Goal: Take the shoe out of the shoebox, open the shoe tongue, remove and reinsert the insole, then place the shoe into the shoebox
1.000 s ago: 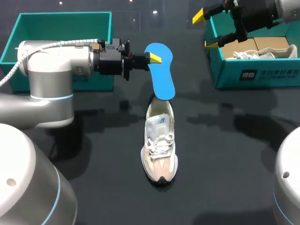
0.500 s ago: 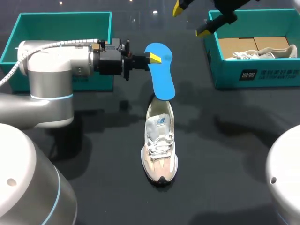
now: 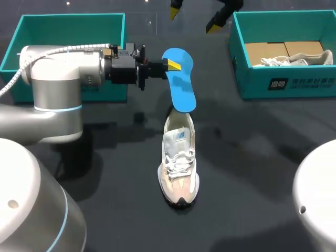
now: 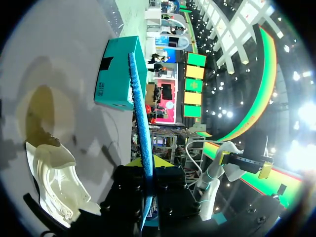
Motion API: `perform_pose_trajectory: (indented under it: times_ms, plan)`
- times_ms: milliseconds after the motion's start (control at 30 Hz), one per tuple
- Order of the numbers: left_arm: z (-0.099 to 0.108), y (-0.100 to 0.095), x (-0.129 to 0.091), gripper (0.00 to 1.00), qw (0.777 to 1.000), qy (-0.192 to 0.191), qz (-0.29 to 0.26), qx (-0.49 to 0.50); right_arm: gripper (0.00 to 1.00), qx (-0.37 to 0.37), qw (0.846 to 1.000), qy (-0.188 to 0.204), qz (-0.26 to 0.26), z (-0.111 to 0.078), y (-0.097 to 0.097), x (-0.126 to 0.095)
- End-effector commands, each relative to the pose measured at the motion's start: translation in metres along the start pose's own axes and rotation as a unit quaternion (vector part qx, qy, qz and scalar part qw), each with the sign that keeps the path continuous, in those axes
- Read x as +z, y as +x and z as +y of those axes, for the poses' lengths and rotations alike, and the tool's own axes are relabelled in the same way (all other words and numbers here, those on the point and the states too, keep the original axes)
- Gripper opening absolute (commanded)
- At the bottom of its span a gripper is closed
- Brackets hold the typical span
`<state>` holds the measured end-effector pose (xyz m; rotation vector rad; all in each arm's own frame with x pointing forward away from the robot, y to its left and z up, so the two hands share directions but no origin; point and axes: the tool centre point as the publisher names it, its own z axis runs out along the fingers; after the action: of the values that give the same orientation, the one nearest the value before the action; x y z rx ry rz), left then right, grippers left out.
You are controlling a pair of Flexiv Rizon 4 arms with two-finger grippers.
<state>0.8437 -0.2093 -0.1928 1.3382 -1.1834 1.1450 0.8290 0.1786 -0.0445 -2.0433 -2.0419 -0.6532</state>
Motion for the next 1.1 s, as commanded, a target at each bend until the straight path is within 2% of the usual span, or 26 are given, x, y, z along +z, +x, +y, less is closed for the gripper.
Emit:
perform_pose_trajectory:
  times_ms: [33,267,500,900,1067,1100]
  plan:
    - [0.000,0.000,0.001,0.00,1.000,0.000,-0.001,0.000,1.00,0.004,0.985,0.003,-0.174,0.002,0.010,0.005]
    - [0.000,0.000,0.001,0.00,1.000,0.000,-0.001,0.000,1.00,0.000,0.980,-0.009,-0.198,-0.002,0.022,0.009]
    - [0.000,0.000,0.001,0.00,1.000,0.000,-0.001,0.000,1.00,-0.001,0.975,0.010,-0.221,-0.009,0.033,0.023]
    - [0.000,0.000,0.001,0.00,1.000,0.000,-0.001,0.000,1.00,0.003,0.972,0.010,-0.235,-0.013,0.045,0.026]
    - [0.000,0.000,0.001,0.00,1.000,0.000,-0.001,0.000,1.00,0.005,0.979,0.003,-0.205,-0.014,0.045,0.024]
    - [0.000,0.000,0.001,0.00,1.000,0.000,-0.001,0.000,1.00,0.006,0.983,0.000,-0.183,-0.014,0.043,0.022]
